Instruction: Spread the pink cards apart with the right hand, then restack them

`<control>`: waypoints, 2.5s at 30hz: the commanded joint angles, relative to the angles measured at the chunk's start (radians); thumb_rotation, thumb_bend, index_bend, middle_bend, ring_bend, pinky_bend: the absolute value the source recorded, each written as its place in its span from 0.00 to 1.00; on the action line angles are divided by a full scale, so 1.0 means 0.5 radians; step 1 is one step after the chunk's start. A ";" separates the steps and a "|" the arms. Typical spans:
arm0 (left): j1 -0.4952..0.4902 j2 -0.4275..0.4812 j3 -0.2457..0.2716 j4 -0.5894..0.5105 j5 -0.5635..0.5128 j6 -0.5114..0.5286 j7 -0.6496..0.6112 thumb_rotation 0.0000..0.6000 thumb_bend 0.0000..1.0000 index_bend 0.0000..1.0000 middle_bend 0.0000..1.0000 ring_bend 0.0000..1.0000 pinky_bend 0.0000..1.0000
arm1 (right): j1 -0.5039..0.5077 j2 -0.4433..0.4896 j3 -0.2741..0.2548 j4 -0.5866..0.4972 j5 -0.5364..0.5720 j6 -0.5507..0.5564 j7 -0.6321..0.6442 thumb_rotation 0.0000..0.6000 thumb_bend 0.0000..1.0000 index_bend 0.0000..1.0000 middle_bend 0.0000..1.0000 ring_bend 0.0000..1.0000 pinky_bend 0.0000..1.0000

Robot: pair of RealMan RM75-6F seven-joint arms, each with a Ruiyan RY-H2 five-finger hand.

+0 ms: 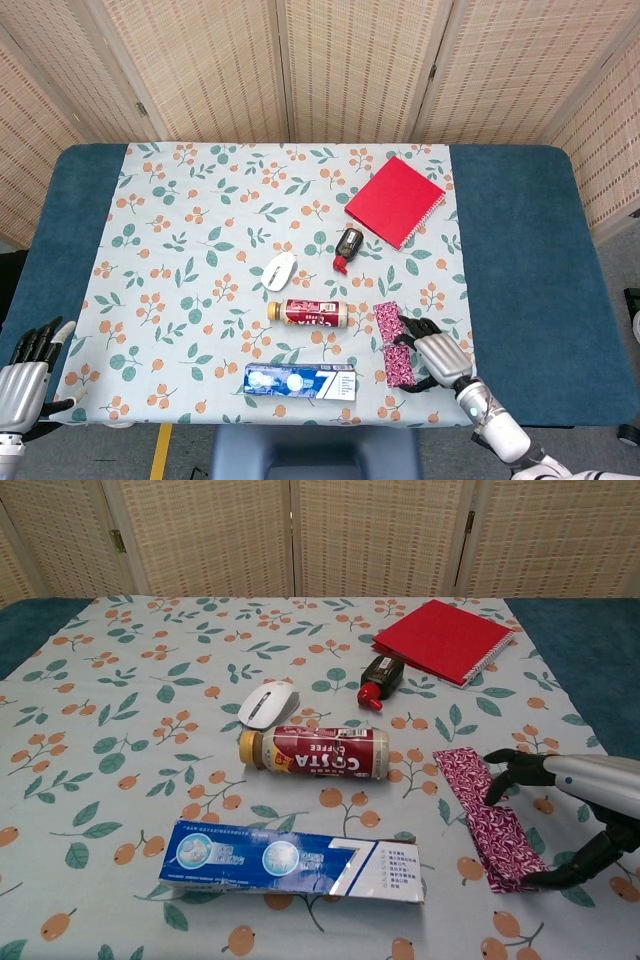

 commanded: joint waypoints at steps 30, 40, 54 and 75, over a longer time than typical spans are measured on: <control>-0.006 0.004 0.002 -0.003 -0.001 -0.009 -0.002 1.00 0.24 0.08 0.00 0.03 0.00 | 0.172 0.018 0.250 0.143 0.199 -0.093 -0.095 0.74 0.20 0.21 0.01 0.00 0.00; 0.006 0.020 0.004 -0.037 -0.034 -0.018 0.033 1.00 0.24 0.08 0.00 0.03 0.00 | 0.303 -0.098 0.272 0.332 0.319 -0.257 -0.149 0.75 0.20 0.21 0.01 0.00 0.00; -0.001 0.021 0.002 -0.058 -0.039 -0.033 0.058 1.00 0.24 0.08 0.00 0.03 0.00 | 0.356 -0.131 0.229 0.395 0.323 -0.275 -0.199 0.75 0.21 0.18 0.01 0.00 0.00; 0.005 0.013 0.006 -0.040 -0.045 -0.036 0.042 1.00 0.24 0.08 0.00 0.03 0.00 | 0.390 -0.221 0.200 0.475 0.334 -0.237 -0.278 0.75 0.21 0.18 0.01 0.00 0.00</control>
